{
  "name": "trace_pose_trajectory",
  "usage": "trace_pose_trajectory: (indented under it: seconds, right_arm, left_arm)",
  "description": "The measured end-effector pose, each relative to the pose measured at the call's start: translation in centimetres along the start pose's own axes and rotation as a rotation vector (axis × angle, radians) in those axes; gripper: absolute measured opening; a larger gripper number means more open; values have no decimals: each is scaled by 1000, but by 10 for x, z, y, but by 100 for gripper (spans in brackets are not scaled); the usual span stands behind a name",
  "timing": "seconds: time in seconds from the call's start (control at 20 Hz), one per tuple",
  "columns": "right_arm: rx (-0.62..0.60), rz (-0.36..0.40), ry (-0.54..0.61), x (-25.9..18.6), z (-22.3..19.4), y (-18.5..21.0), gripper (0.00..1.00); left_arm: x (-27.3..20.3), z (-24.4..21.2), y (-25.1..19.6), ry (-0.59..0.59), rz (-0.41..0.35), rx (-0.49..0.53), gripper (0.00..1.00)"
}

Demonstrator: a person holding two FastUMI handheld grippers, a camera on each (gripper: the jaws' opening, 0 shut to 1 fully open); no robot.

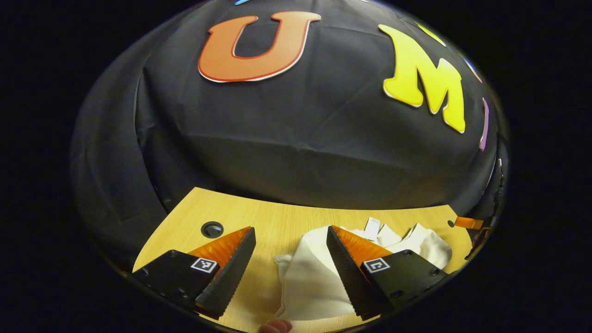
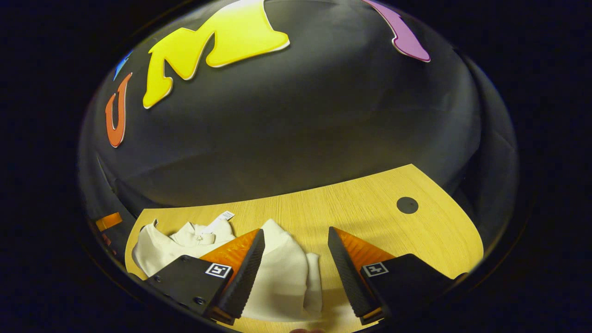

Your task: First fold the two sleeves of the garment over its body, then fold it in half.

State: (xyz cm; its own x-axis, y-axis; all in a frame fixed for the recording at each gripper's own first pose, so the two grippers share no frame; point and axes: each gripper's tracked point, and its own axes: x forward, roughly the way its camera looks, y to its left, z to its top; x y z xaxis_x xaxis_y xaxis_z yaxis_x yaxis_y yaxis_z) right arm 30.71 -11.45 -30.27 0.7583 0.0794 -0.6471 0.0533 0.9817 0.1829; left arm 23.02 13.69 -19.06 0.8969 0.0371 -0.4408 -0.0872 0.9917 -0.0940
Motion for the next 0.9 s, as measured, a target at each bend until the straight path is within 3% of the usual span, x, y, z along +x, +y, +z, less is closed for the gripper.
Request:
trace_pose_trajectory:
  seconds: [0.1,0.25,0.35,0.65,0.9]
  right_arm:
    - [-24,13,-38,-34,10,11,87]
    - [-107,37,-122,-99,30,38,90]
    - [-163,46,-192,-149,46,60,95]
    - [-285,83,-433,-294,83,113,95]
    - [-285,98,-479,-357,40,134,94]
  left_arm:
    - [-32,14,3,-37,18,-15,99]
    - [-85,40,0,-105,34,42,98]
    - [-125,61,-10,-154,26,70,98]
    - [-245,89,-53,-257,-26,108,98]
    - [-324,72,-79,-349,-42,167,98]
